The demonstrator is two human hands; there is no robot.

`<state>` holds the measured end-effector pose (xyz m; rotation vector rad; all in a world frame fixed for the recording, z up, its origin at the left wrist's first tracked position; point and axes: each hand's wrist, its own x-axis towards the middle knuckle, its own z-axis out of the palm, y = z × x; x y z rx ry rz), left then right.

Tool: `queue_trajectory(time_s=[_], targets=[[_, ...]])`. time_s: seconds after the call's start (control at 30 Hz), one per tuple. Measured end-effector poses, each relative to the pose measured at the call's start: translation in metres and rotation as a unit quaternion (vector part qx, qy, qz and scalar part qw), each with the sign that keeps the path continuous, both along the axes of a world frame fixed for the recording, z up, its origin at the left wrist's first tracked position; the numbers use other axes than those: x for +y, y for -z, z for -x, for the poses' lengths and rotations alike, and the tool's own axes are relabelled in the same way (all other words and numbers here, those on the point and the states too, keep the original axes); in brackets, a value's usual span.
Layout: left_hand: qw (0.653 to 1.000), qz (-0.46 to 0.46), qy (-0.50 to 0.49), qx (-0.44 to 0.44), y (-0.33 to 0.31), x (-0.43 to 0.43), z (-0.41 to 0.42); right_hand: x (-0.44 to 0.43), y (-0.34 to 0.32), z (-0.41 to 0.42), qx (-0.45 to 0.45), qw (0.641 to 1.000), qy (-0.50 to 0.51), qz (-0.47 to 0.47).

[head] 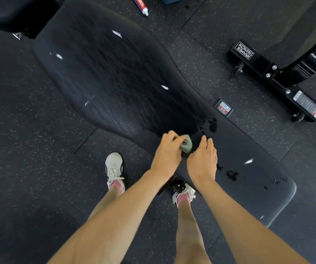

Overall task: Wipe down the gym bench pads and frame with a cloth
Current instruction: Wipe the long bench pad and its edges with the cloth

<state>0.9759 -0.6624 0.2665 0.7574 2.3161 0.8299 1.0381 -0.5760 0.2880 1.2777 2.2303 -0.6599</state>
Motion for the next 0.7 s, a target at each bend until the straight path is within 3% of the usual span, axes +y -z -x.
queue_trajectory(time_s=[0.23, 0.5, 0.6, 0.7], targets=[[0.977, 0.075, -0.174, 0.101, 0.006, -0.07, 0.091, -0.012, 0.004, -0.003, 0.008, 0.999, 0.035, -0.019], [0.986, 0.038, -0.135, 0.092, 0.011, -0.038, 0.023, -0.035, 0.02, -0.004, 0.034, 0.995, 0.074, -0.058], [0.996, 0.017, -0.057, 0.06, 0.011, -0.017, -0.027, -0.024, 0.018, -0.011, 0.039, 0.997, 0.046, -0.055], [0.998, 0.011, -0.041, 0.044, 0.012, -0.008, -0.047, -0.004, 0.013, -0.021, 0.045, 0.998, -0.012, -0.049]])
